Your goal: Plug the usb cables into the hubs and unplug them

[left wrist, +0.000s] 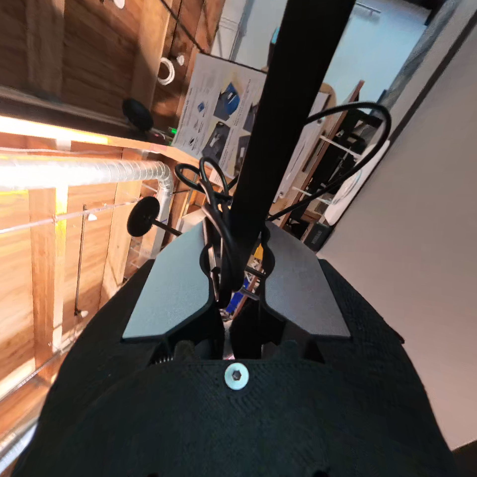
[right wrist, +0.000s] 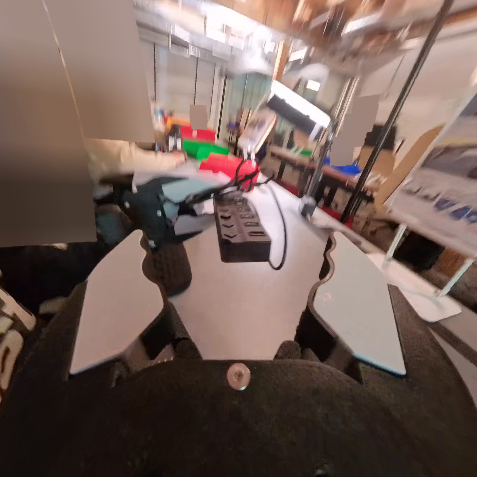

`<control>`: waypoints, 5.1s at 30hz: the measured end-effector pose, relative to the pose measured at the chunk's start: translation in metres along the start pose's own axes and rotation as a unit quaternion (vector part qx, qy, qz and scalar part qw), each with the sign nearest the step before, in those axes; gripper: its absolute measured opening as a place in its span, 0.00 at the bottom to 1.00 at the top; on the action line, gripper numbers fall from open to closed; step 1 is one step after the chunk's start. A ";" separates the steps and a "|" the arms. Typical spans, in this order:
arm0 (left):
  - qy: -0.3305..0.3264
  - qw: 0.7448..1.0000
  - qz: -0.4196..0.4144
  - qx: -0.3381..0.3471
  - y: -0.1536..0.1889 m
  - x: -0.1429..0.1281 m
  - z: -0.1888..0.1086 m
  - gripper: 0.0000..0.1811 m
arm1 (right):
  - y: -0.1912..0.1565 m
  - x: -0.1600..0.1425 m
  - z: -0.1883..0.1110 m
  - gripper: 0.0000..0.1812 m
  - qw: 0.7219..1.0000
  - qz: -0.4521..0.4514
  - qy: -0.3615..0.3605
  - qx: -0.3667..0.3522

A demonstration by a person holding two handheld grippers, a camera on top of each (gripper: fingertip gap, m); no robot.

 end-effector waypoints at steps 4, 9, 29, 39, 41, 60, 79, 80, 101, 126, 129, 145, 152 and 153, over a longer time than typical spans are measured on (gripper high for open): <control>0.026 1.000 0.001 -0.012 0.007 0.003 -0.007 0.19 | -0.008 -0.043 0.047 0.65 0.996 -0.009 -0.094 0.012; 0.045 0.998 0.004 -0.039 0.015 0.001 -0.009 0.19 | -0.019 -0.049 0.062 0.54 0.996 0.025 -0.064 0.056; 0.244 0.911 -0.089 -0.322 0.054 0.020 -0.037 0.26 | -0.003 -0.085 0.015 0.35 0.963 -0.145 -0.199 0.105; 0.139 0.887 -0.292 -0.329 0.032 -0.013 -0.003 0.19 | 0.017 -0.124 -0.040 0.35 0.931 -0.102 -0.313 0.157; 0.084 0.880 -0.305 -0.355 0.043 -0.022 0.006 0.19 | 0.014 -0.134 -0.049 0.35 0.918 -0.077 -0.347 0.177; 0.083 0.843 -0.378 -0.373 0.039 -0.028 0.009 0.22 | 0.013 -0.110 -0.066 0.60 0.931 -0.026 -0.327 0.160; 0.128 0.848 -0.425 -0.288 -0.041 -0.041 -0.034 0.27 | -0.005 -0.008 -0.126 0.80 0.976 -0.197 -0.098 -0.009; 0.120 0.844 -0.437 -0.288 -0.060 -0.049 -0.038 0.25 | -0.006 -0.006 -0.127 0.80 0.975 -0.199 -0.096 -0.012; -0.528 0.629 -0.217 -0.528 -0.033 -0.346 -0.045 0.25 | -0.012 -0.004 -0.114 0.80 0.975 -0.201 -0.096 0.003; -0.215 0.918 -0.312 -0.113 -0.165 -0.204 -0.038 0.02 | -0.014 -0.005 -0.099 0.80 0.970 -0.219 -0.103 -0.002; -0.133 0.935 -0.319 -0.085 -0.161 -0.159 -0.038 0.02 | -0.013 0.004 -0.094 0.77 0.971 -0.228 -0.066 -0.015; 0.106 0.985 -0.124 -0.058 -0.084 0.042 -0.051 0.02 | -0.034 0.035 -0.024 0.41 0.984 -0.147 0.104 -0.003; 0.130 0.977 -0.112 -0.127 -0.038 0.067 -0.056 0.02 | -0.040 0.018 0.000 0.27 0.992 -0.101 0.065 0.035; 0.133 0.976 -0.111 -0.134 -0.033 0.069 -0.057 0.02 | -0.041 0.017 0.002 0.25 0.993 -0.094 0.060 0.044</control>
Point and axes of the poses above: each gripper's, where its closed fingertips meet, z out along the fingers, x out of its top, y = z × x across the jaws, the point moved 4 cm from there along -z, back along the fingers, and after that the axes turned 9 degrees about -y, right-handed, at the moved point
